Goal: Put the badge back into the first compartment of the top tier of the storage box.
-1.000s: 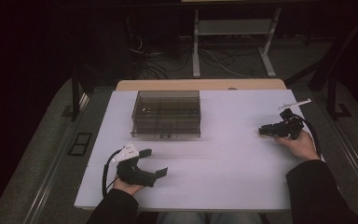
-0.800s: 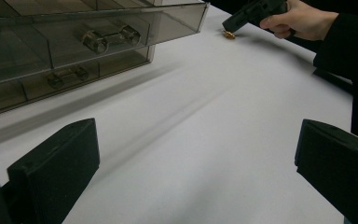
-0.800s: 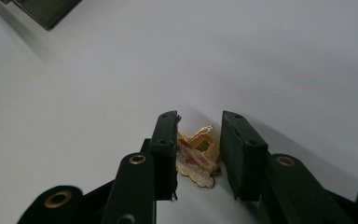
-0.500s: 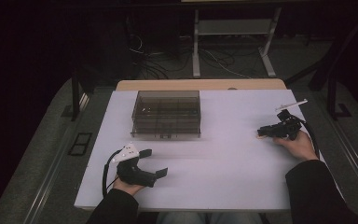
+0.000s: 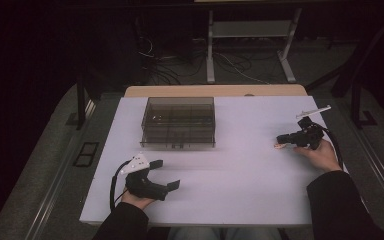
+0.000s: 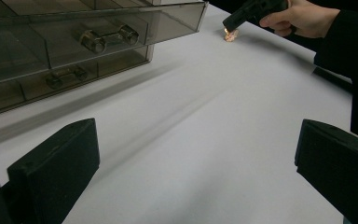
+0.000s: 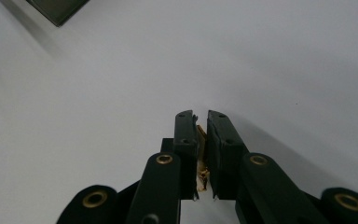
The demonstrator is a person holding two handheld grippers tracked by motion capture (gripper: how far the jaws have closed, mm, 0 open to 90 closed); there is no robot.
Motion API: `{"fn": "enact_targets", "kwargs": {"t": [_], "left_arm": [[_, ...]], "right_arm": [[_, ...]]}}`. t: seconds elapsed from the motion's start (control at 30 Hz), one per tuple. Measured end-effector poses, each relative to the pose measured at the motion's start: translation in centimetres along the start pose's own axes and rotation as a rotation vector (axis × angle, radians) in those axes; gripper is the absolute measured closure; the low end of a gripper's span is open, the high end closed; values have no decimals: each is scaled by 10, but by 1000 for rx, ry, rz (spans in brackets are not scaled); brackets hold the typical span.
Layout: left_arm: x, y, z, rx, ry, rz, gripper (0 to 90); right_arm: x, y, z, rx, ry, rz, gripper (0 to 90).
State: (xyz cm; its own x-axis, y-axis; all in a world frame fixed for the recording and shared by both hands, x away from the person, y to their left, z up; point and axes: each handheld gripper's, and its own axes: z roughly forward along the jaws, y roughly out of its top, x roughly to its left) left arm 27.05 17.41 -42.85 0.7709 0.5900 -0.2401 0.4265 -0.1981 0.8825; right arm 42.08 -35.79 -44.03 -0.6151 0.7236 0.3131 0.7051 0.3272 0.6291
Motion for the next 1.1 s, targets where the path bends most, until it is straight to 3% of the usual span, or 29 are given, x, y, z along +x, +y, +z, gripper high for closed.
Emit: {"fn": "enact_targets", "kwargs": {"t": [0.37, 1.1], "left_arm": [[0, 0, 0, -2, -1, 1, 0], [1, 1, 0, -1, -7, 1, 0]], "right_arm": [[11, 4, -4, 25, -32, -24, 838], [19, 9, -4, 28, -16, -40, 840]]}}
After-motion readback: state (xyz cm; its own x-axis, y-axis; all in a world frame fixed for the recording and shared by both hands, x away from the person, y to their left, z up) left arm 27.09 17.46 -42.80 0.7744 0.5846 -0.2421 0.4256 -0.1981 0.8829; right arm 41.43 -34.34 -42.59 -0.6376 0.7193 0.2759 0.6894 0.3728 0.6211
